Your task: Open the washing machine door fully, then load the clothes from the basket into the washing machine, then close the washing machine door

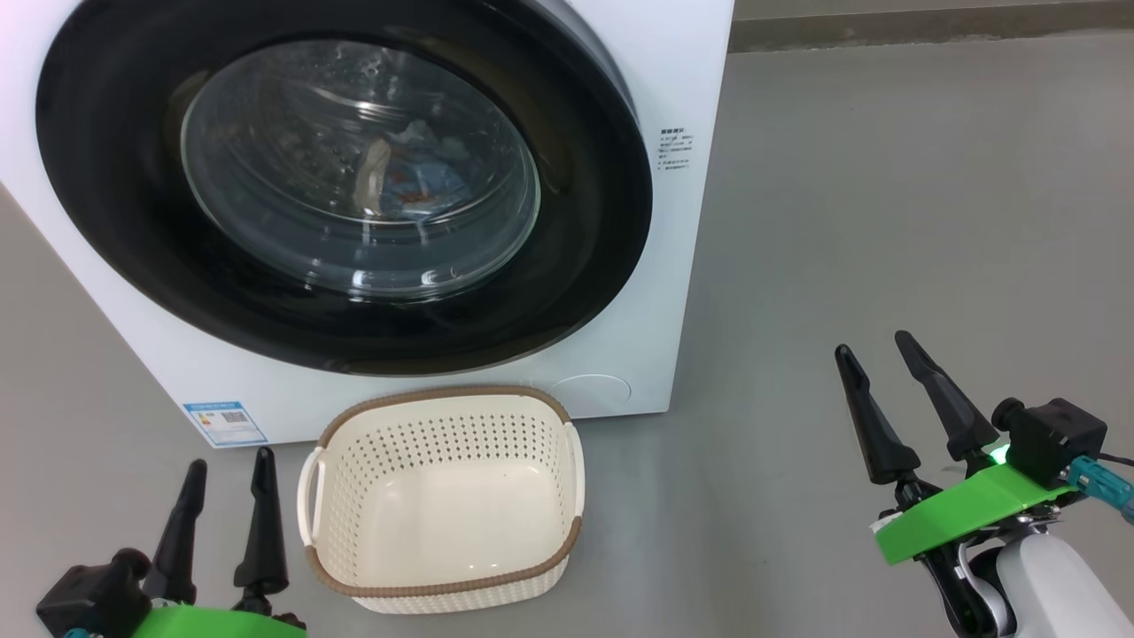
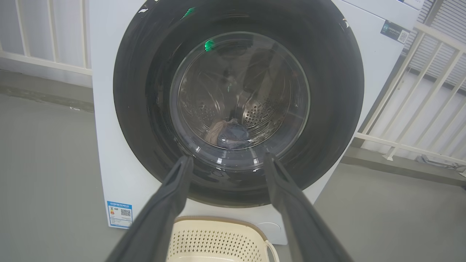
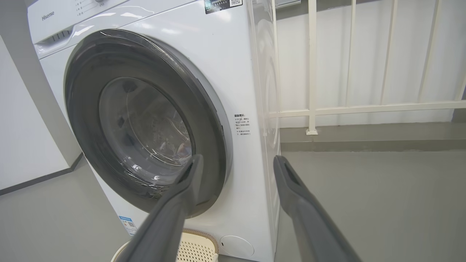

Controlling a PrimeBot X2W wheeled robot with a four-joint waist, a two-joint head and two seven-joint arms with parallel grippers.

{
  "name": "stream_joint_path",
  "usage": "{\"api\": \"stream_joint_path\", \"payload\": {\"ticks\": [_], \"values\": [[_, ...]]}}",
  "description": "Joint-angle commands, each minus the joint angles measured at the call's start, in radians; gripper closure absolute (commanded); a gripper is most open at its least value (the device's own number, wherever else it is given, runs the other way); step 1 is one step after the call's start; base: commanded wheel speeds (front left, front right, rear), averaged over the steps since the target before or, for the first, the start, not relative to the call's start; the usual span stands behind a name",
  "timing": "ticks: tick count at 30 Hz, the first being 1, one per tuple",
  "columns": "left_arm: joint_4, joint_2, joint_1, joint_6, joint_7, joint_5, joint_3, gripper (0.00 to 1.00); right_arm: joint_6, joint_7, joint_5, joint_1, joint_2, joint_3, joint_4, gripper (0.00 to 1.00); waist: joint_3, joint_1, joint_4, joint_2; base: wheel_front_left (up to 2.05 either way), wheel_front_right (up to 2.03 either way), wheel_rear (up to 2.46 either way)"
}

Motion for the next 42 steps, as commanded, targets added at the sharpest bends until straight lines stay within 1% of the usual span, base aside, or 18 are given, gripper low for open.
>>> {"api": "stream_joint_path", "payload": {"ticks": [1,30,31,36,42], "values": [[-0.026,0.017,-0.012,-0.002,-0.006,-0.008,0.032,0.00,-0.002,-0.005,-0.010,0.003,-0.003,0.013,-0.029,0.00,0.000,0.0001,0.001,-0.0001,0.00,0.00,0.00],[-0.027,0.027,-0.016,-0.002,-0.006,-0.021,0.026,0.00,-0.002,-0.005,-0.035,0.017,0.015,0.003,-0.030,0.00,0.010,0.0001,0.011,-0.0001,0.00,0.00,0.00],[-0.001,0.007,0.010,0.000,0.000,-0.018,-0.008,1.00,0.000,0.000,-0.025,0.010,0.016,-0.014,-0.002,1.00,0.011,0.0001,0.011,-0.0001,0.00,0.00,0.00],[0.049,-0.019,0.031,0.000,0.002,-0.026,-0.014,1.00,0.000,0.002,-0.019,0.040,0.039,-0.010,0.051,1.00,0.010,0.0001,0.011,-0.0001,0.00,0.00,0.00],[0.051,-0.019,0.026,0.001,0.019,-0.082,-0.007,1.00,0.000,0.019,0.039,0.045,0.046,-0.021,0.048,1.00,0.007,0.0017,0.014,-0.0001,0.00,0.00,0.00]]}}
